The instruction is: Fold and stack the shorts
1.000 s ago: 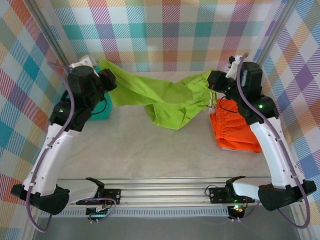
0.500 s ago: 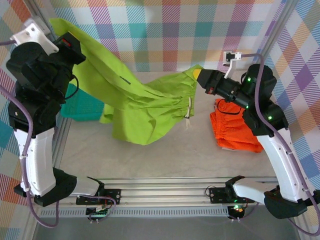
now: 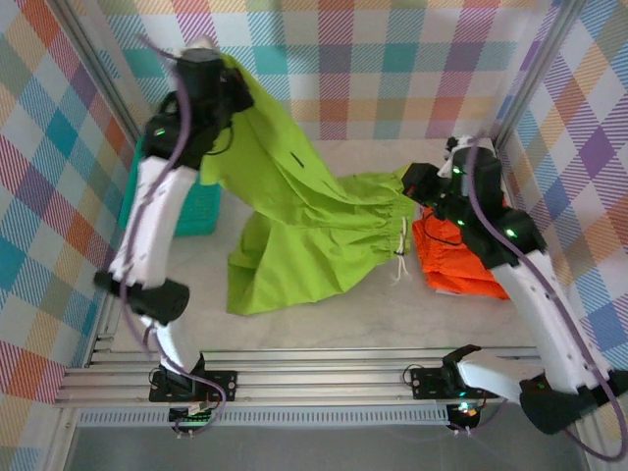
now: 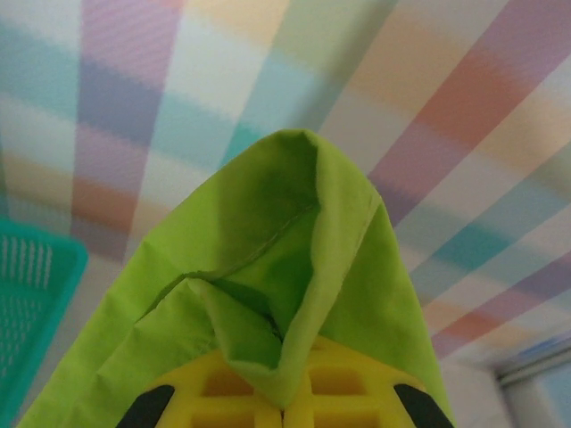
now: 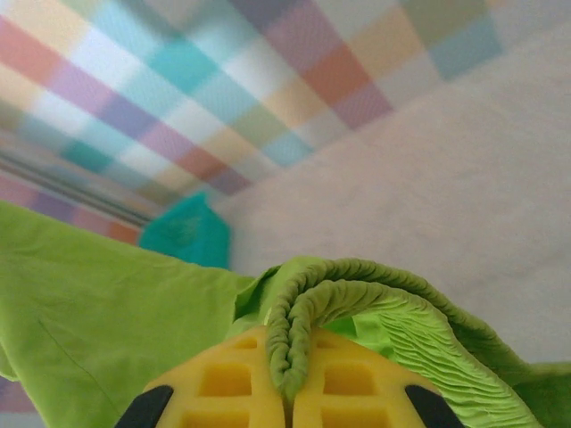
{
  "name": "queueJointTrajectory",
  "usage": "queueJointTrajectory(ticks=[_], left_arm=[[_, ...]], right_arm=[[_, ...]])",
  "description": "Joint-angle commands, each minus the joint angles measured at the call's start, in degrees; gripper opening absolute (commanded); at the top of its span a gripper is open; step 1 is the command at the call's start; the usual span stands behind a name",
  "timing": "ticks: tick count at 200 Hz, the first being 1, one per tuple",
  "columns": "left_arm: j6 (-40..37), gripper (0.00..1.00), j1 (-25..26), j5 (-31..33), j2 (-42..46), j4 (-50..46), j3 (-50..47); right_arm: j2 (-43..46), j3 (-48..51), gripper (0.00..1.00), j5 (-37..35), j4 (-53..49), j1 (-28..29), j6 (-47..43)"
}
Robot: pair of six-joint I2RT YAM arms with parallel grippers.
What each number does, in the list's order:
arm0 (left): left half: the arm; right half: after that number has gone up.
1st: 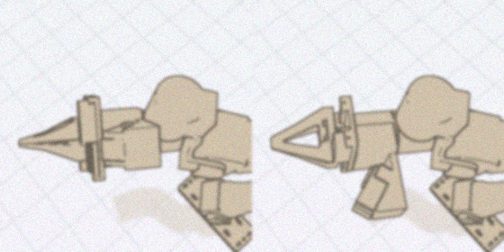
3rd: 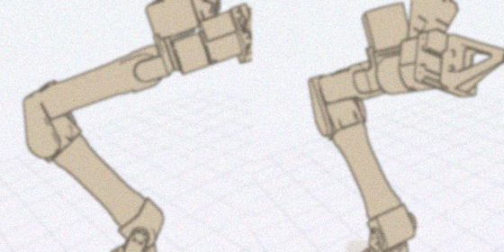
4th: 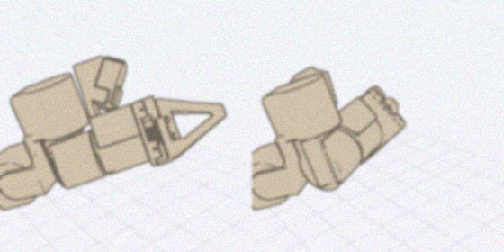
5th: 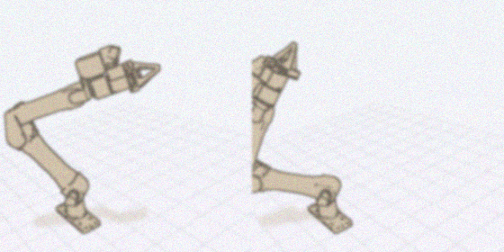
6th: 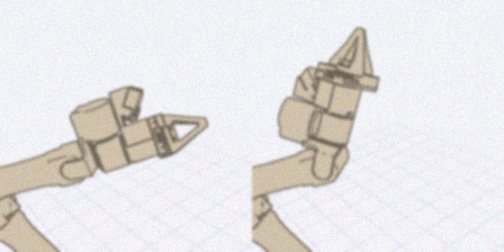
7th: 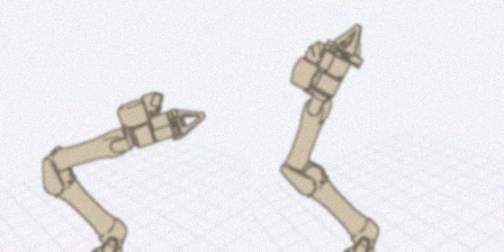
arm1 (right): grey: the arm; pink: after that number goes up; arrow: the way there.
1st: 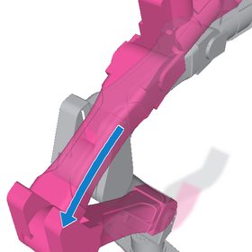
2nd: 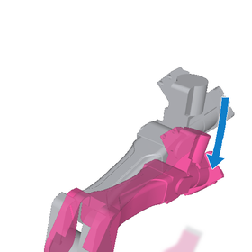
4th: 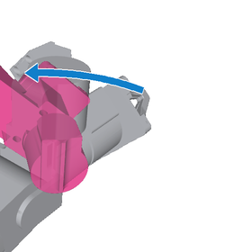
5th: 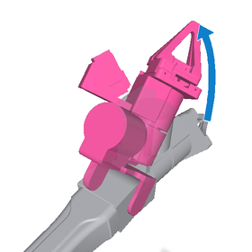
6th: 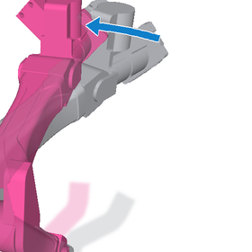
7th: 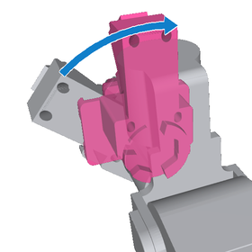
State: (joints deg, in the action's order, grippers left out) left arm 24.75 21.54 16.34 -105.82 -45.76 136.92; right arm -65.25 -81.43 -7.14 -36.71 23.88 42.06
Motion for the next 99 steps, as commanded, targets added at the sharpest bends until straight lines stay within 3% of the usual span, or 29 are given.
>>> queueJointTrajectory(ticks=[1,36,54,75,89,99], left_arm=[[4.3,0.01,-1.4,-3.9,-8.4,0.5,-0.7],[8.0,0.17,-3.2,-8.5,-21.6,3.1,5.9],[7.7,0.40,-3.3,-9.8,-25.2,1.4,12.4],[8.1,0.58,-3.3,-10.2,-22.1,-1.2,12.4],[8.1,0.65,-3.3,-10.6,-16.7,-2.6,7.2],[8.6,0.70,-3.3,-10.5,-10.7,-2.3,0.0]], right_arm=[[-6.4,1.7,0.00,-1.6,0.8,-3.3,0.7],[-20.0,-1.5,0.00,6.5,7.6,-10.8,1.6],[-28.3,-7.5,0.04,10.2,7.5,-13.6,2.4],[-37.8,-16.4,0.18,15.6,6.1,-16.0,3.6],[-43.5,-22.7,0.40,18.0,3.5,-17.3,4.1],[-46.5,-27.2,0.50,19.6,0.9,-18.2,4.1]])
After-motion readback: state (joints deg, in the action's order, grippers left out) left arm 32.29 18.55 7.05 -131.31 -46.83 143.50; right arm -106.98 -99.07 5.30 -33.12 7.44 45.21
